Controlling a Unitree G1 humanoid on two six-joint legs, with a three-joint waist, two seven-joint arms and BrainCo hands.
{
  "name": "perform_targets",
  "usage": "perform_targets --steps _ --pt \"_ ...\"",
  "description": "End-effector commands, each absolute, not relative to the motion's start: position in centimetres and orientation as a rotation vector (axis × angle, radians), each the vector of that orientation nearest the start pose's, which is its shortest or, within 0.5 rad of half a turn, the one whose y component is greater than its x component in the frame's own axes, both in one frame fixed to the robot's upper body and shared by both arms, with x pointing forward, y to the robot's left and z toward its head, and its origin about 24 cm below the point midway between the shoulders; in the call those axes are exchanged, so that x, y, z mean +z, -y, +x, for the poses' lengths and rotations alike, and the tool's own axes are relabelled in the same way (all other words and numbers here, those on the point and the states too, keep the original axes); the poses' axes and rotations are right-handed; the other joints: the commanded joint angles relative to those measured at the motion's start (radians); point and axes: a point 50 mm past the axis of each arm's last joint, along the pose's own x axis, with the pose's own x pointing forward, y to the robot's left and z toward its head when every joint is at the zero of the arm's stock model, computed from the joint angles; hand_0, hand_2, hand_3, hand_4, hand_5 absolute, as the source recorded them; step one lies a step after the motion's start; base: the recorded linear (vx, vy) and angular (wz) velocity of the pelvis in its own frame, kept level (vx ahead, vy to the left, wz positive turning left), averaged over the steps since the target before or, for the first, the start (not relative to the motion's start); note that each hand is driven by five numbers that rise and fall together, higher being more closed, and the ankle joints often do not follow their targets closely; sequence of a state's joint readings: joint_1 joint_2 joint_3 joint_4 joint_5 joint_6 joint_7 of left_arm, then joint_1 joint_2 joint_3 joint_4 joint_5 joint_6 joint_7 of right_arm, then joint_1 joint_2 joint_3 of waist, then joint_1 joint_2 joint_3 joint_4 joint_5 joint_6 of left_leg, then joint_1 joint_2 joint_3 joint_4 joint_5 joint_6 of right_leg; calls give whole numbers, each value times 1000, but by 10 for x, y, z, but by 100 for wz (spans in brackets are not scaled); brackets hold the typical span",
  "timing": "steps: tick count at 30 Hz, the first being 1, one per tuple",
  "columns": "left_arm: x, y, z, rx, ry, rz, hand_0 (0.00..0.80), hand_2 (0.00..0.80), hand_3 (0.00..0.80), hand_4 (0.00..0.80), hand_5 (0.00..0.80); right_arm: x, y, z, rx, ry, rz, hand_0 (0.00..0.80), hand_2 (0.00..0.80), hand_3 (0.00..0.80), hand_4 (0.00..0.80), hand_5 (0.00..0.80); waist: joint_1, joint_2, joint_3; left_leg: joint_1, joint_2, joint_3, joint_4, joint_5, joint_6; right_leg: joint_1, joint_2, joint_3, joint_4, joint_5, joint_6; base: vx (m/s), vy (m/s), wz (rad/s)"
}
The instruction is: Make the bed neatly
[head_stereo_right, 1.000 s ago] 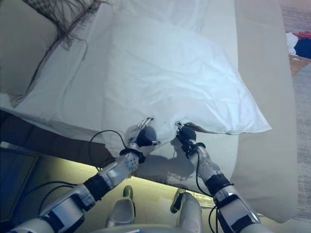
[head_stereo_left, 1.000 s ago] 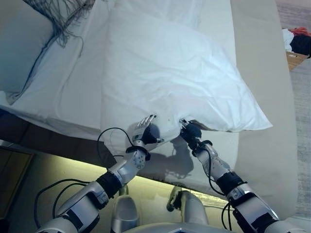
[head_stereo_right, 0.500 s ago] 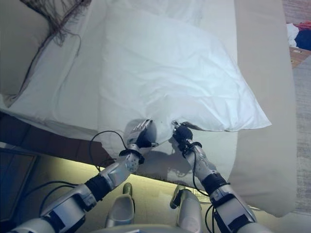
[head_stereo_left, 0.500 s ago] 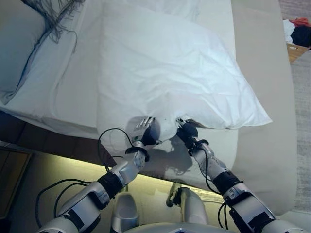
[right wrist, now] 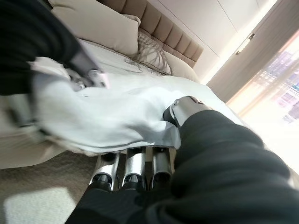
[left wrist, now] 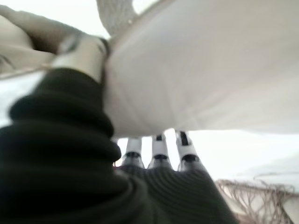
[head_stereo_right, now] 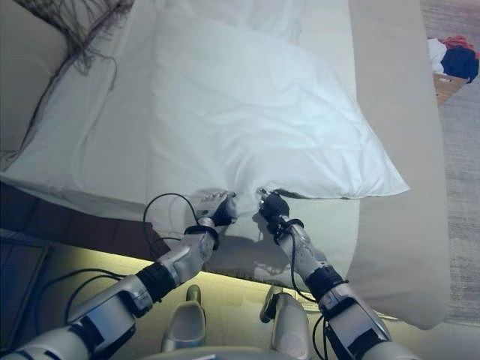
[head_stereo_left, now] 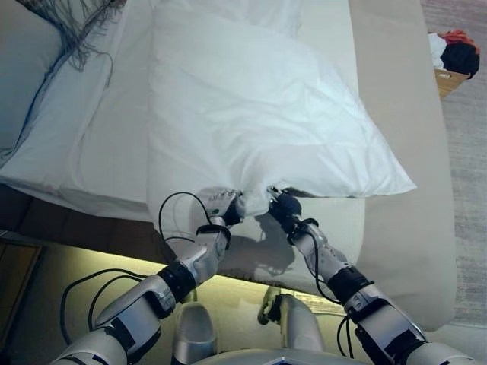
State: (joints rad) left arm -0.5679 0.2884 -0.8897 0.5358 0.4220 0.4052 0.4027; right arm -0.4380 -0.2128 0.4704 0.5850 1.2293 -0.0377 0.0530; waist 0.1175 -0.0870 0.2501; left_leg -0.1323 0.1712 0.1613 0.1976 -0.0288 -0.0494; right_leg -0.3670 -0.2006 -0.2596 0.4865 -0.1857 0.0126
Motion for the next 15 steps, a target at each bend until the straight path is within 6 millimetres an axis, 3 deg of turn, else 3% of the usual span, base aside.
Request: perform_targets --steps 1,8,13,14,15 --pt "36 -57 318 -215 139 1224 800 800 800 800 800 101 51 331 559 -82 816 800 800 800 800 800 -25 -27 46 -100 -18 -19 42 14 -25 183 -70 -36 -435 355 170 -21 63 -8" --pt "35 -61 317 -203 142 1211 800 800 800 800 800 99 50 329 563 -94 815 800 800 800 800 800 -23 -20 42 -98 -18 -15 27 23 -26 187 -76 -44 -440 355 173 -8 28 -7" --pt "29 -64 313 -205 136 1173 800 800 800 800 800 85 48 323 542 -143 820 800 800 800 800 800 -16 -24 17 -61 -16 -8 8 24 -27 230 -76 -52 -454 352 178 48 6 -12" --pt "28 -65 312 -206 133 1162 800 800 800 800 800 81 48 322 527 -154 813 747 747 747 747 747 -15 -25 13 -52 -16 -7 5 24 -27 239 -76 -53 -455 351 179 90 0 -3" --pt "25 -68 310 -203 121 1144 800 800 800 800 800 74 51 319 499 -175 801 56 56 56 56 56 -14 -25 3 -39 -17 -5 1 23 -27 252 -76 -53 -456 349 180 93 10 1"
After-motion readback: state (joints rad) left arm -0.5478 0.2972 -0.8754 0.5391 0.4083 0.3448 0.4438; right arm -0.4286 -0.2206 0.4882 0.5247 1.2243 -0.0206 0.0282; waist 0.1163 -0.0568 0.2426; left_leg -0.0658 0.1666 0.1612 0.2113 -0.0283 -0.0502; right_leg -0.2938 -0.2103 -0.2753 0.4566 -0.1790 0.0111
